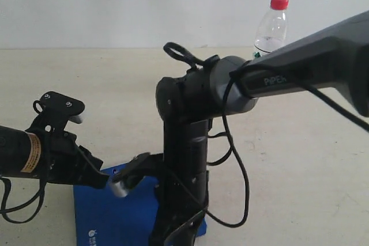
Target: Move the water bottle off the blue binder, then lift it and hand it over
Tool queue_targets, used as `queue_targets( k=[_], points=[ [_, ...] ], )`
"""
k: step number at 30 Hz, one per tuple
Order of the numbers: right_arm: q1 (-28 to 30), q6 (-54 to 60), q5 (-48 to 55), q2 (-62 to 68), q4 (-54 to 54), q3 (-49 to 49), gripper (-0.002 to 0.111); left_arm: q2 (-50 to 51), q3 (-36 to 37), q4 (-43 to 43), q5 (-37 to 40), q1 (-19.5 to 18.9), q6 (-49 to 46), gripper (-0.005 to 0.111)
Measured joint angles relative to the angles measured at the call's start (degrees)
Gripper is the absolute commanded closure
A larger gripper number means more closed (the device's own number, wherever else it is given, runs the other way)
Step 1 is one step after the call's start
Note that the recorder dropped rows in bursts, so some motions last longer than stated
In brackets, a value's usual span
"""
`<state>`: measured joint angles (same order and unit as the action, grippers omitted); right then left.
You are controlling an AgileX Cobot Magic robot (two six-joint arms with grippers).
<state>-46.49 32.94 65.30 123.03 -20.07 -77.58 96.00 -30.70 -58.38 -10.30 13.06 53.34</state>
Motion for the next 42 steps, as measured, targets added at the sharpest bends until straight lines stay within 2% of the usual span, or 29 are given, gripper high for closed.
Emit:
queue_targets(
  k=[5,8,11,13,14,15,17,21,23,26,37,42],
  points=[
    [5.8,-13.5,-3.3,-0.9,8.8,-0.6,0.108,-4.0,0.6,0.0,0.1,0.0,0.0,0.102],
    [11.2,-15.4,-9.4,-1.4,10.8,-0.6,0.108,-8.0,2.1,0.0,0.1,0.0,0.2,0.102],
    [15.6,-15.2,-22.9,-1.6,12.2,-0.8,0.108,-11.6,3.8,0.0,0.5,0.0,0.5,0.102],
    [16.1,-13.2,-22.2,-1.5,12.0,-0.9,0.108,-12.5,4.1,0.0,2.3,0.0,0.5,0.102],
    [16.1,-12.3,-19.7,-1.8,11.4,-1.0,0.108,-12.5,4.1,0.0,2.6,0.0,0.5,0.102],
    [16.1,-9.8,-12.8,-2.2,8.2,-0.9,0.108,-12.6,4.1,0.0,2.6,0.0,0.5,0.102],
    [16.0,-0.8,-3.9,-1.9,-0.5,-0.1,0.108,-12.6,4.2,0.0,2.6,0.0,0.5,0.102],
    [12.8,16.6,-0.1,-1.4,-19.2,0.4,0.108,-12.6,4.2,0.0,2.6,0.0,0.5,0.102],
    [9.6,18.9,-2.5,-1.4,-21.0,0.4,0.108,-12.6,4.2,0.0,2.6,0.0,0.5,0.102],
    [8.0,14.5,-7.9,-1.4,-18.6,0.4,0.108,-12.6,4.2,0.0,2.9,0.0,0.5,0.102],
    [7.5,1.7,-13.7,-1.7,-11.6,0.4,0.108,-12.6,4.2,0.0,3.4,0.0,0.5,0.102],
    [8.3,-3.9,-24.1,-2.2,-7.8,0.0,0.108,-12.6,4.2,0.0,3.5,0.0,0.5,0.102]
  ],
)
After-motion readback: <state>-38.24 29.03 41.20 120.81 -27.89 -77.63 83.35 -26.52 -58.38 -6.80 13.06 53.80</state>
